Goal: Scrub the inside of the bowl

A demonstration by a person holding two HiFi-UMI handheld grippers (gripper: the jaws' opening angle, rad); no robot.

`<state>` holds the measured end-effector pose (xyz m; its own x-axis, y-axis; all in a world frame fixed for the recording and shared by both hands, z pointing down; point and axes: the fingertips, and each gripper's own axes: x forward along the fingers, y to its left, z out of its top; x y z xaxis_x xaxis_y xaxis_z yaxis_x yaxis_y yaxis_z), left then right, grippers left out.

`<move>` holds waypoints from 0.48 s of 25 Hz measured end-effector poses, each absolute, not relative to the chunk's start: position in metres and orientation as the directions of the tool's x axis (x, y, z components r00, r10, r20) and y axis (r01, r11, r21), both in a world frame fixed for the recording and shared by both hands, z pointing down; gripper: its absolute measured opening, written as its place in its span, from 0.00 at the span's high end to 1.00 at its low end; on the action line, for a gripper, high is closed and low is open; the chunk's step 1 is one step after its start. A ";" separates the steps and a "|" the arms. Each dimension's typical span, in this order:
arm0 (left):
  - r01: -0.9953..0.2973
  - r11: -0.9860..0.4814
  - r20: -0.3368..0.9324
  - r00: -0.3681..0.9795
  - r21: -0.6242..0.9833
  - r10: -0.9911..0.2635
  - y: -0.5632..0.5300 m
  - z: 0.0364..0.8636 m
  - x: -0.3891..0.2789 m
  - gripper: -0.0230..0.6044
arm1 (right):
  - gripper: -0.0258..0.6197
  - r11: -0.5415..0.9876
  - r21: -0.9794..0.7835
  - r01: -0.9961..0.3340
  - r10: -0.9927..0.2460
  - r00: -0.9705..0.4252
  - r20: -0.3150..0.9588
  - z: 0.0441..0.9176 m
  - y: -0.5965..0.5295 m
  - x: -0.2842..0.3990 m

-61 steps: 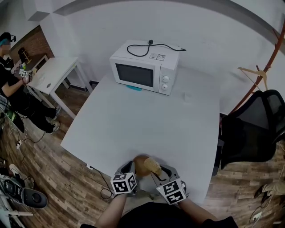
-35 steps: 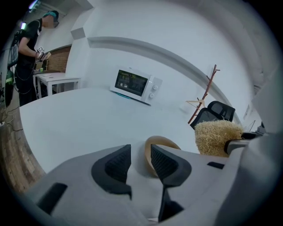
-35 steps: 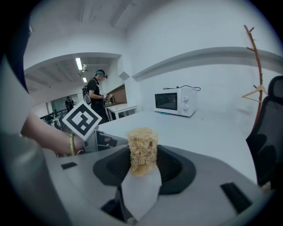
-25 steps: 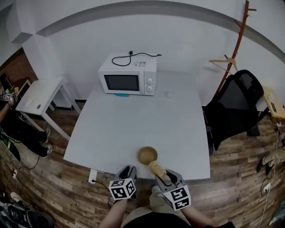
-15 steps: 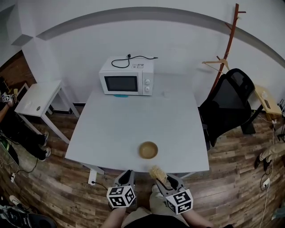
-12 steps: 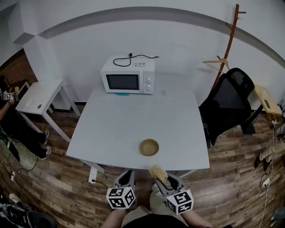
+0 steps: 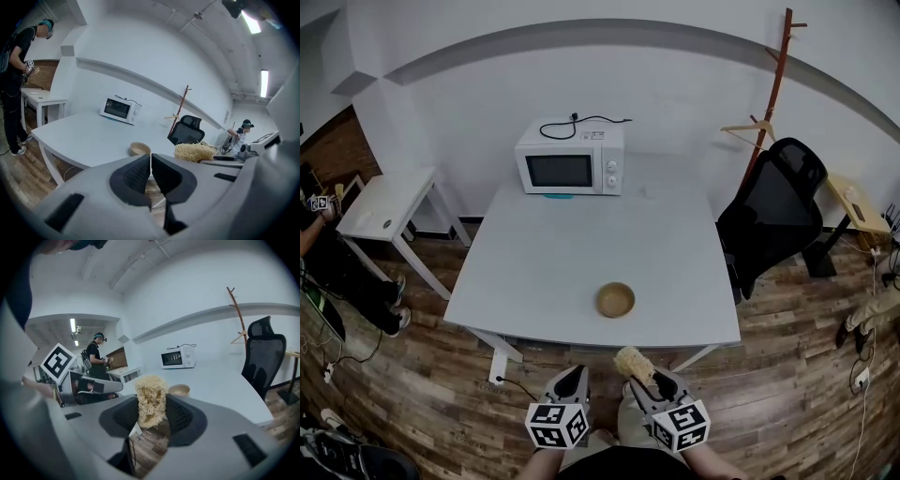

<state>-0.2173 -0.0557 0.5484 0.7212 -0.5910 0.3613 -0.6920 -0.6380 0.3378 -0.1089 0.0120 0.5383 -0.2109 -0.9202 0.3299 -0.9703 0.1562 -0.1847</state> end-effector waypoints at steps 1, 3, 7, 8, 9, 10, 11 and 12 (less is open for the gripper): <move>-0.689 -0.641 0.360 0.724 0.336 -0.589 -0.054 0.548 -0.217 0.92 | 0.70 0.160 -0.187 -0.969 -0.921 -0.215 0.325 0.537 0.014 -0.110; -0.684 -0.647 0.358 0.728 0.336 -0.584 -0.051 0.547 -0.215 0.92 | 0.70 0.167 -0.188 -0.968 -0.925 -0.220 0.311 0.533 0.017 -0.112; -0.677 -0.653 0.354 0.735 0.339 -0.578 -0.047 0.547 -0.214 0.92 | 0.70 0.170 -0.185 -0.968 -0.932 -0.219 0.289 0.526 0.020 -0.114; -0.676 -0.654 0.353 0.736 0.340 -0.577 -0.046 0.546 -0.213 0.93 | 0.70 0.169 -0.184 -0.968 -0.933 -0.217 0.285 0.525 0.020 -0.114; -0.674 -0.655 0.351 0.738 0.341 -0.576 -0.045 0.546 -0.213 0.93 | 0.69 0.169 -0.183 -0.968 -0.934 -0.217 0.283 0.524 0.021 -0.114; -0.673 -0.657 0.350 0.739 0.340 -0.575 -0.045 0.546 -0.212 0.93 | 0.70 0.169 -0.184 -0.968 -0.935 -0.216 0.281 0.523 0.021 -0.114; -0.671 -0.659 0.349 0.740 0.340 -0.575 -0.045 0.546 -0.212 0.93 | 0.69 0.170 -0.184 -0.968 -0.935 -0.217 0.280 0.523 0.021 -0.114; -0.670 -0.660 0.348 0.741 0.340 -0.574 -0.045 0.545 -0.211 0.93 | 0.70 0.171 -0.182 -0.968 -0.935 -0.218 0.279 0.522 0.020 -0.114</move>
